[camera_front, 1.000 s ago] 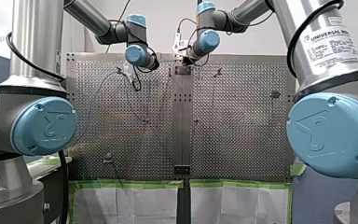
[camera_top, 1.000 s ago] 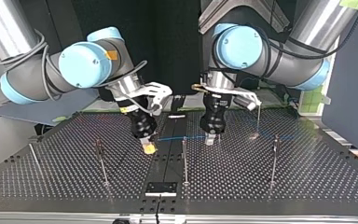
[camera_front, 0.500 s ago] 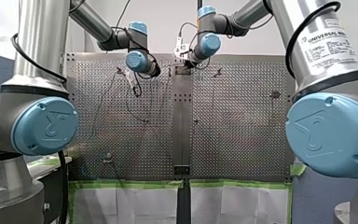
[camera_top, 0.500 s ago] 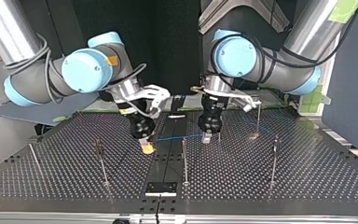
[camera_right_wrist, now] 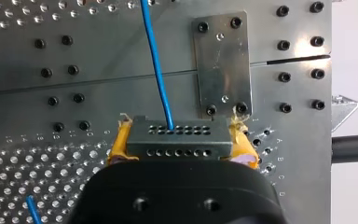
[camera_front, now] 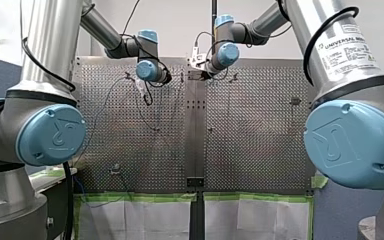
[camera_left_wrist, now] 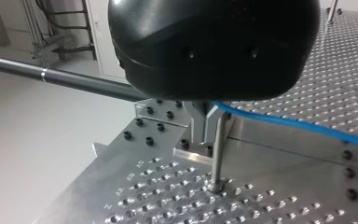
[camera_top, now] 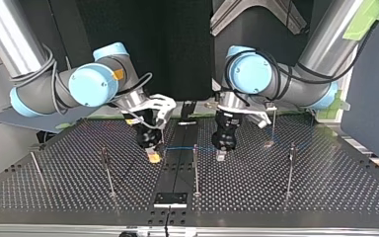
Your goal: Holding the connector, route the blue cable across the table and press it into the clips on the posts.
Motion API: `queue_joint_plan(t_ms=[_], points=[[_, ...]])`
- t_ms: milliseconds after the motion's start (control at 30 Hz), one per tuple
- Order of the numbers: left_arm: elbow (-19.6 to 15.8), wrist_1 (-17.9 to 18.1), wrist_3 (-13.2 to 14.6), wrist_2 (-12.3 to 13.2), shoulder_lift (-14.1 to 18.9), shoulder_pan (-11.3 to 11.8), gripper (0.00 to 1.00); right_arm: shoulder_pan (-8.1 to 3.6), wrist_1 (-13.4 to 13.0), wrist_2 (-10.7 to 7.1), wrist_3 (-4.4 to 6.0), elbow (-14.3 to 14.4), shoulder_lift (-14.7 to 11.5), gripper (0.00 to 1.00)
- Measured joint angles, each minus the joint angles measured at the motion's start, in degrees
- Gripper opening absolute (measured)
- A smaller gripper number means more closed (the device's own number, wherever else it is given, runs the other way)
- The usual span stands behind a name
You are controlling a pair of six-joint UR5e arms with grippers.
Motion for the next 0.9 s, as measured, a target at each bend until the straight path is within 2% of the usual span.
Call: queue_joint_plan(t_ms=[400,667,900], points=[[5.57,-1.65,-0.1,1.6,-5.32,1.08,0.0,-3.11,-0.61,-2.56,0.85,-0.96,0.51,0.0],[9.43,-1.03,-0.54,2.05,-8.75,2.49,0.0,-4.9,-0.71,-3.03,1.06,-3.52,3.28,0.0],[10.29,-0.95,-0.63,2.66,-9.68,3.64,0.0,-6.0,-0.89,-3.41,1.13,-5.14,4.8,0.0]])
